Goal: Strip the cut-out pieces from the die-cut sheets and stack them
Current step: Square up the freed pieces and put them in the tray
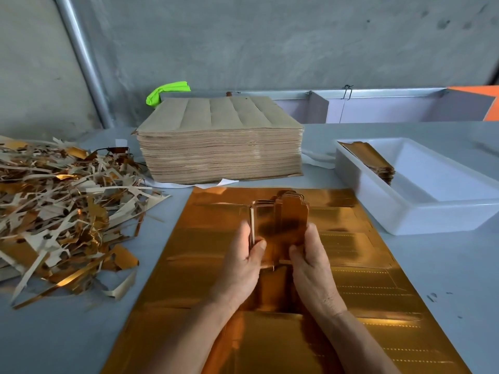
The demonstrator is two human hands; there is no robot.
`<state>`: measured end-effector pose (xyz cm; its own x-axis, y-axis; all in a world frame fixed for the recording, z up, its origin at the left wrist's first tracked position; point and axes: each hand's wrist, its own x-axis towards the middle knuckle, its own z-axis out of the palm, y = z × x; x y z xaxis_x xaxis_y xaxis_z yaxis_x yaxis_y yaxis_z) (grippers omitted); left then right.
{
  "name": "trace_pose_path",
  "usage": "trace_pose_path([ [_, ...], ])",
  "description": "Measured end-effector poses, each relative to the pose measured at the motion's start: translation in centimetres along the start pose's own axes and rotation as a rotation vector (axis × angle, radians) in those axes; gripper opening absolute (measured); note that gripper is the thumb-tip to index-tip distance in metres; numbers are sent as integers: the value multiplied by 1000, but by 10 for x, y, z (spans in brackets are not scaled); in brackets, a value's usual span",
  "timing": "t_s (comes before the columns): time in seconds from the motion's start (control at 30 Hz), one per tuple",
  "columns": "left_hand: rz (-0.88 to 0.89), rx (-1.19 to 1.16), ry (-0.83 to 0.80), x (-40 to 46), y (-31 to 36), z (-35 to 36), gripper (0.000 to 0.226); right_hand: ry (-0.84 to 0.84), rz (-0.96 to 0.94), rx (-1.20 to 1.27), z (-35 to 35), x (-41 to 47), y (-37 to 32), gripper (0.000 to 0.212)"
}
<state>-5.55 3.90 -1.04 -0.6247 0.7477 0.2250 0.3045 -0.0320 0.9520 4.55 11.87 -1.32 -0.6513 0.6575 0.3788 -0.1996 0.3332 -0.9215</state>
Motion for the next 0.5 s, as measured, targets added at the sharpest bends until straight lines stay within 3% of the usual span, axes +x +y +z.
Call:
trace_pose_path([
  [0.1, -64, 28, -13, -2, -4, 0, 34, -14, 24, 6, -2, -1, 1, 39],
  [0.27, 3, 135, -3, -3, -10, 1, 18, -37, 80, -9, -2, -5, 2, 40],
  [0.4, -49, 86, -81, -4, -10, 2, 21, 3, 227, 111, -9, 2, -11, 12],
  [0.5, -64, 88, -101, -4, -10, 0, 14, 109, 106, 144, -13, 15, -26, 37],
])
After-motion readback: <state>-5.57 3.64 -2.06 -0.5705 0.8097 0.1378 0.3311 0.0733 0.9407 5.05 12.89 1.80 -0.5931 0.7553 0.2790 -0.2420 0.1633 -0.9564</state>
